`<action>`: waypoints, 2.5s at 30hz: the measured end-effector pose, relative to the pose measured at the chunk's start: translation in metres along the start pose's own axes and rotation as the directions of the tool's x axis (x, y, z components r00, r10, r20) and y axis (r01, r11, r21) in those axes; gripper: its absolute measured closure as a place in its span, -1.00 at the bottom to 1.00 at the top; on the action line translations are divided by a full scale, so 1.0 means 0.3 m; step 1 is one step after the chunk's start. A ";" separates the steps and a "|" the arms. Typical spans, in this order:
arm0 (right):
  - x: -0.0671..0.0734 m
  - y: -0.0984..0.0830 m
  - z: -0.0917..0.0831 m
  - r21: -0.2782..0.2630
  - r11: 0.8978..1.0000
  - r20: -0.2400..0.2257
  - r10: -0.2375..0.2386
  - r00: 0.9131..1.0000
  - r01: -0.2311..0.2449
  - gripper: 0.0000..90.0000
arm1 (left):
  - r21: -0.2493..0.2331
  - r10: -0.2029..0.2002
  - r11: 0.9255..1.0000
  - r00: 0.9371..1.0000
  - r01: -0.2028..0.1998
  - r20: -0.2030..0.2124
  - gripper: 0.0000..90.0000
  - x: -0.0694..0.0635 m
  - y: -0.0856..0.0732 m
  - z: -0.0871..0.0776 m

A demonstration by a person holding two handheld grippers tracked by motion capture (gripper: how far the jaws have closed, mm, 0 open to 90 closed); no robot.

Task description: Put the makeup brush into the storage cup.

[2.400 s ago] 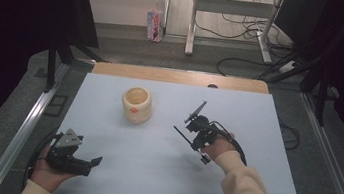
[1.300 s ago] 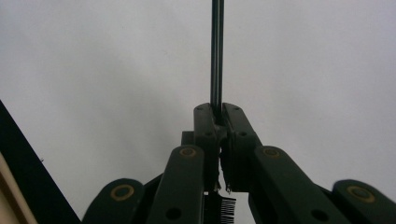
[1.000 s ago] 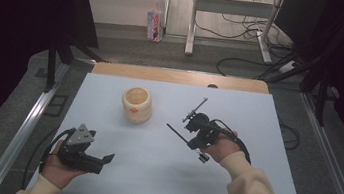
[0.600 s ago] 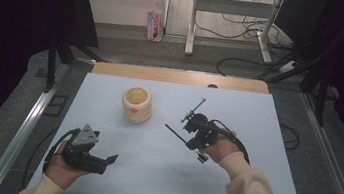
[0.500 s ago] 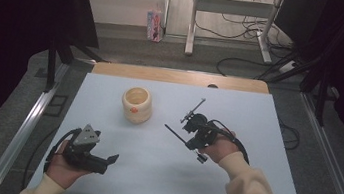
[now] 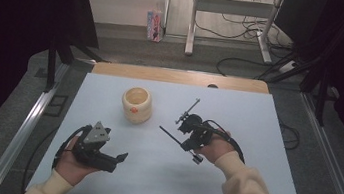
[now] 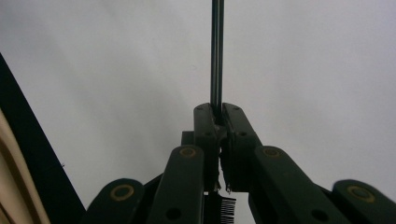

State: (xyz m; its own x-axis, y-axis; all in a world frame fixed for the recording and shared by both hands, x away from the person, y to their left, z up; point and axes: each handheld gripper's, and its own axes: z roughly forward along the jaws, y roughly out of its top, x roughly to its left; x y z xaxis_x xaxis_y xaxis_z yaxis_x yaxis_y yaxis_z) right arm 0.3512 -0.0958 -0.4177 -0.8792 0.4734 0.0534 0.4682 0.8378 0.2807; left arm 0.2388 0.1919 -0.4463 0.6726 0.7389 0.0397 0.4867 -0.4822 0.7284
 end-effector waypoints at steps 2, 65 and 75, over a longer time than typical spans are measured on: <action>0.003 0.003 0.003 0.001 1.000 -0.005 0.000 1.000 0.000 0.89 | -0.001 0.002 1.000 1.000 -0.002 0.001 -0.88 0.001 0.004 0.001; 0.047 0.061 0.007 0.015 0.986 -0.110 -0.161 0.981 0.163 0.89 | 0.004 0.229 0.973 0.970 -0.230 0.078 -0.64 -0.092 0.150 0.137; 0.046 0.076 0.015 0.029 0.981 -0.167 -0.183 0.969 0.190 0.89 | 0.009 0.305 0.952 0.948 -0.307 0.094 -0.53 -0.117 0.171 0.161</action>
State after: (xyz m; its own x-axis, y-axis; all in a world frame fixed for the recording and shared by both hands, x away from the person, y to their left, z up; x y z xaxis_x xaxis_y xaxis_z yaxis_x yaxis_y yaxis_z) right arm 0.3503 -0.0689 -0.4150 -0.9523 0.2599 0.1601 0.2945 0.9202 0.2580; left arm 0.2672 0.1184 -0.4433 0.8383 0.5090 0.1954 0.2617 -0.6901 0.6748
